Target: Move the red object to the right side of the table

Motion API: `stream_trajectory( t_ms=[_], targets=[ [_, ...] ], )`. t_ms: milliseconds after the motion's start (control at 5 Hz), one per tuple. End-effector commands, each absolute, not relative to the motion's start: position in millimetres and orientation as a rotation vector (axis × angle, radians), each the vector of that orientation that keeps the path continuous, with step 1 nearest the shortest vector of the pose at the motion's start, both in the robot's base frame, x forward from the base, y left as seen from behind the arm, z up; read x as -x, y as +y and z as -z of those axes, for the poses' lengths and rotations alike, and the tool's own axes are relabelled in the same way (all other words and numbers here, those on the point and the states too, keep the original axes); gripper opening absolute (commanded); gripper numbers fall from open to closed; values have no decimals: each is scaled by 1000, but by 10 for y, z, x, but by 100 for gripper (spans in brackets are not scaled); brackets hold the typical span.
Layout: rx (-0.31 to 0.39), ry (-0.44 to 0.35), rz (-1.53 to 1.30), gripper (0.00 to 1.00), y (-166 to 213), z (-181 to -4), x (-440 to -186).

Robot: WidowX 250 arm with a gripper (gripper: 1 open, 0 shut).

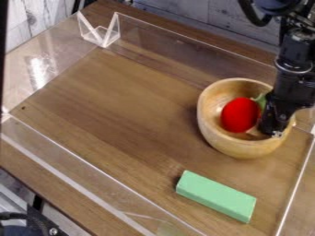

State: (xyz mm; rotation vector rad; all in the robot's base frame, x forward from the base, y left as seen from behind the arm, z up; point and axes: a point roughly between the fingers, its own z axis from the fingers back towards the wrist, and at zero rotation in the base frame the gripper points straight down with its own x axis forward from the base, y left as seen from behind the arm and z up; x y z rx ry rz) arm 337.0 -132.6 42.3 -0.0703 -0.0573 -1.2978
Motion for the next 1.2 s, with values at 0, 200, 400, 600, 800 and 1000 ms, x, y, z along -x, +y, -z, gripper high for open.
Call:
stream_trajectory(
  t_ms=[0,200,400,600,800,1000],
  targets=[
    [55,-154,1314,0,-1408,-748,-3410],
    [64,-160,1314,0,-1415,-756,-3404],
    [73,-167,1314,0,-1418,-762,-3406],
    [82,-175,1314,0,-1419,-769,-3413],
    [91,-182,1313,0,-1418,-778,-3419],
    [99,-190,1310,0,-1410,-790,-3426]
  ],
)
